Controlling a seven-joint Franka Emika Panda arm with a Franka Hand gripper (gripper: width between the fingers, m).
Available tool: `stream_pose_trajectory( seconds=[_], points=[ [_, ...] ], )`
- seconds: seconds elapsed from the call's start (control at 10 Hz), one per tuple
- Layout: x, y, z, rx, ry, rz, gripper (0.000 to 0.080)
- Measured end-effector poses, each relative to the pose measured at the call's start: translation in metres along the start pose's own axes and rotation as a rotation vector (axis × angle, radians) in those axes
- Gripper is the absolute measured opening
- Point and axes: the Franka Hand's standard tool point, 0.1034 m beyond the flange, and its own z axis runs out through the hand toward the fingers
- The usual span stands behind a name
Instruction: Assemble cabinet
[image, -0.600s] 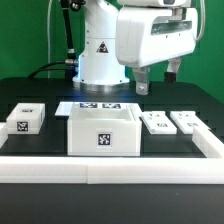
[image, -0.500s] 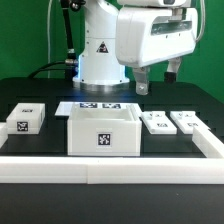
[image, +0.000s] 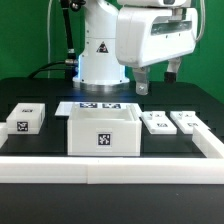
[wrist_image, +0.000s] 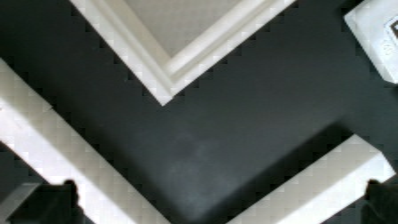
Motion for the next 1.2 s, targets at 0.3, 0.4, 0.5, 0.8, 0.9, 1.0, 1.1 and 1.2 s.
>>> stream_pose_trajectory(
  seconds=[0.3, 0.4, 0.5, 0.8, 0.9, 1.0, 1.1, 1.2],
  points=[
    [-0.025, 0.007, 0.01, 0.007, -0.007, -0.218, 0.0798],
    [-0.032, 0.01, 0.012, 0.013, -0.009, -0.284, 0.0798],
    [-0.037, 0.012, 0.015, 0.018, -0.012, -0.358, 0.0798],
    [-0.039, 0.012, 0.019, 0.027, -0.019, -0.389, 0.0798],
    [-0.039, 0.012, 0.02, 0.027, -0.019, -0.389, 0.0798],
    [-0.039, 0.014, 0.02, 0.011, -0.013, -0.471, 0.0798],
    [-0.042, 0.013, 0.024, 0.003, -0.012, -0.59, 0.0798],
    [-0.044, 0.009, 0.029, 0.02, -0.027, -0.653, 0.0798]
  ],
)
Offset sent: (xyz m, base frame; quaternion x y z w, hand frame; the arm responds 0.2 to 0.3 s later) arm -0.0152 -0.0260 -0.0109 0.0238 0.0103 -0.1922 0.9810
